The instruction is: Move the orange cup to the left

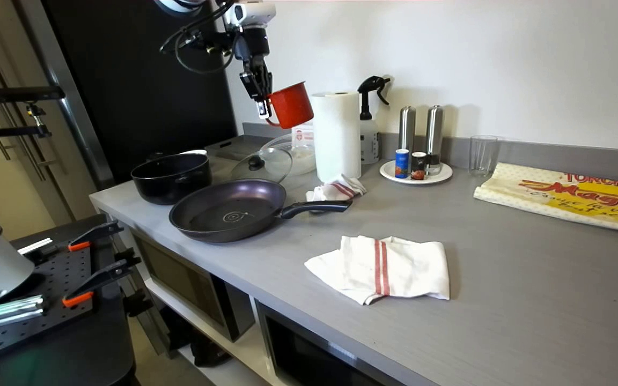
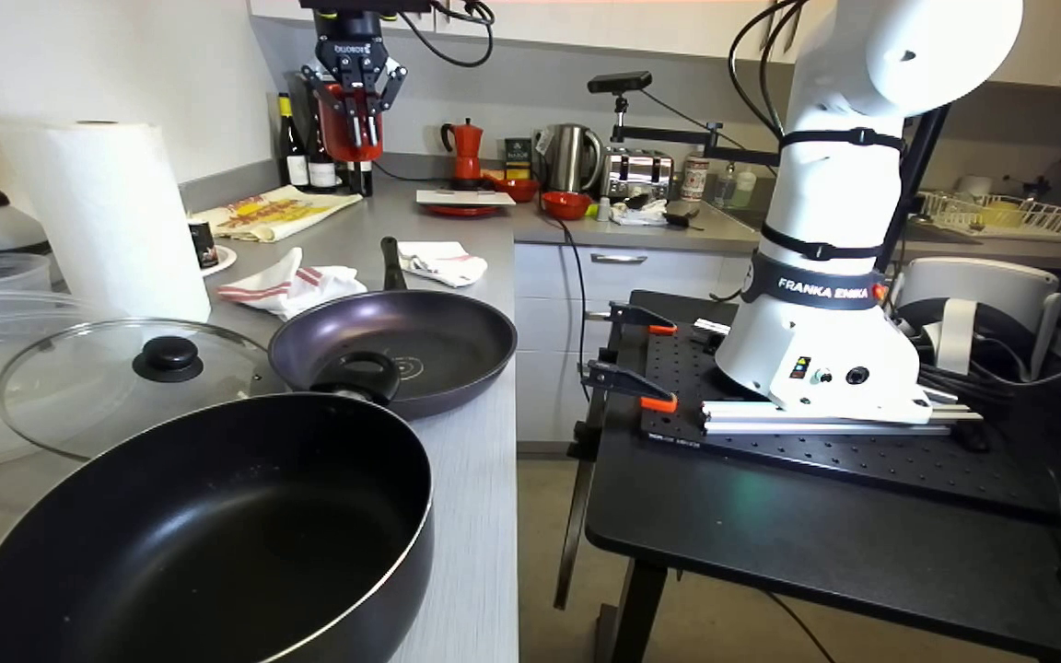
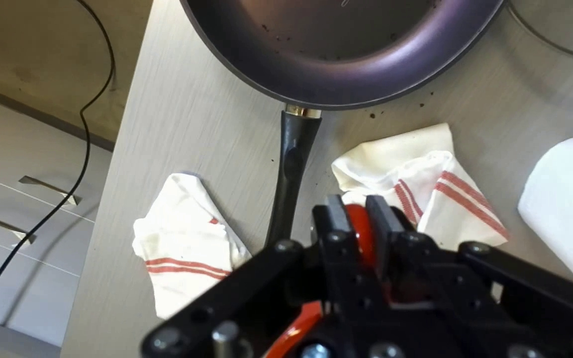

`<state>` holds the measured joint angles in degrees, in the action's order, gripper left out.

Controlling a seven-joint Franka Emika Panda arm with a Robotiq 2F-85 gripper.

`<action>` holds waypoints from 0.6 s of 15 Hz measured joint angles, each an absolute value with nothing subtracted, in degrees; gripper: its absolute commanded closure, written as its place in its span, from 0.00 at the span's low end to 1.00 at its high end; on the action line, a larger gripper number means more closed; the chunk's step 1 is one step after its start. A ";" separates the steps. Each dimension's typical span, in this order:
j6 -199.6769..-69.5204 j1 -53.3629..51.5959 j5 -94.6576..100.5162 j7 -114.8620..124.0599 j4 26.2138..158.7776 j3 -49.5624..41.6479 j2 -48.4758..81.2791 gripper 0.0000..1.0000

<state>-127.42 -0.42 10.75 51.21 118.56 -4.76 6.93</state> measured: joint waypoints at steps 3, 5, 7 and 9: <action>-123.69 -1.64 11.00 50.50 113.61 -3.16 9.02 0.96; -121.15 -2.70 11.93 49.89 110.19 -2.34 10.60 0.96; -118.44 -3.88 13.49 48.89 106.74 -1.69 12.06 0.96; -115.95 -4.99 15.46 47.57 103.72 -1.23 13.16 0.96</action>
<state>-115.95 -4.99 15.46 47.57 103.72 -1.23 13.16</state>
